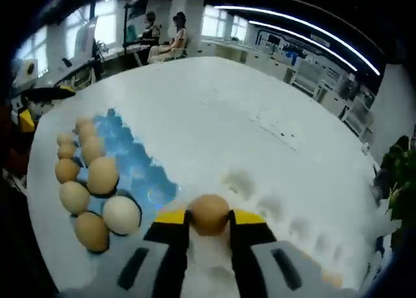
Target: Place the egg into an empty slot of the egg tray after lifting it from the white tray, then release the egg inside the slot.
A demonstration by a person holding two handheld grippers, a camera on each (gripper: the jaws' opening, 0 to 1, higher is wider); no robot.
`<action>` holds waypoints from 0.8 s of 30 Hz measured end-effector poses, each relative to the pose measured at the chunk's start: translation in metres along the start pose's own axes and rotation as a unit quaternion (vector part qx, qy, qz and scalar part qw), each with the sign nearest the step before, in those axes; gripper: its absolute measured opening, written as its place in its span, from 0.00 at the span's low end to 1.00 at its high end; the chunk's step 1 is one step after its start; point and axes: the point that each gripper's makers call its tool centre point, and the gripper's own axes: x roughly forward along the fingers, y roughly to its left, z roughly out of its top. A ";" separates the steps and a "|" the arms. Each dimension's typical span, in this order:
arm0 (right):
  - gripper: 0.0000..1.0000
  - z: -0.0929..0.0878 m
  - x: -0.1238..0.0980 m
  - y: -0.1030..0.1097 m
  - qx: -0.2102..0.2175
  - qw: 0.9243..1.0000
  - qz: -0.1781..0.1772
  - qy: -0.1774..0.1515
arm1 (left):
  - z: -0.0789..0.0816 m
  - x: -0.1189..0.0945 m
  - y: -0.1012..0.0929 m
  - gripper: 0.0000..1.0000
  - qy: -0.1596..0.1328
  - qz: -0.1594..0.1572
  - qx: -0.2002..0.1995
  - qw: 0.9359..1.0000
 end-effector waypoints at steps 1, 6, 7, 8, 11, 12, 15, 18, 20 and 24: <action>0.25 -0.001 0.000 0.001 0.008 1.000 0.005 0.006 | 0.000 0.000 0.000 0.93 0.000 0.000 0.000 1.000; 0.25 -0.001 0.002 0.000 -0.013 0.999 0.031 0.016 | 0.000 0.001 0.002 0.92 -0.001 0.002 0.000 1.000; 0.25 -0.001 0.002 0.001 -0.017 0.999 0.034 0.018 | 0.000 0.001 0.001 0.92 -0.001 0.002 0.001 1.000; 0.25 -0.001 0.002 0.000 -0.017 0.999 0.035 0.017 | 0.001 0.001 0.001 0.92 -0.002 0.002 0.002 1.000; 0.24 -0.001 -0.001 -0.001 0.013 0.999 0.036 -0.001 | 0.003 0.001 0.001 0.92 -0.005 0.002 0.003 1.000; 0.24 -0.001 -0.002 -0.002 0.021 0.999 0.037 -0.011 | 0.003 0.001 0.001 0.92 -0.006 0.003 0.003 1.000; 0.24 0.005 -0.011 -0.007 0.071 0.996 0.025 -0.044 | 0.005 -0.001 0.003 0.92 -0.008 0.007 0.004 1.000; 0.24 0.017 -0.024 -0.010 0.083 0.993 0.022 -0.077 | 0.004 -0.001 0.006 0.92 -0.009 0.011 0.005 1.000; 0.24 0.025 -0.030 -0.007 0.111 0.989 0.032 -0.095 | 0.003 0.000 0.007 0.92 -0.007 0.012 0.002 1.000; 0.24 0.038 -0.036 0.001 0.141 0.980 0.049 -0.128 | 0.004 0.001 0.006 0.92 -0.008 0.009 0.004 1.000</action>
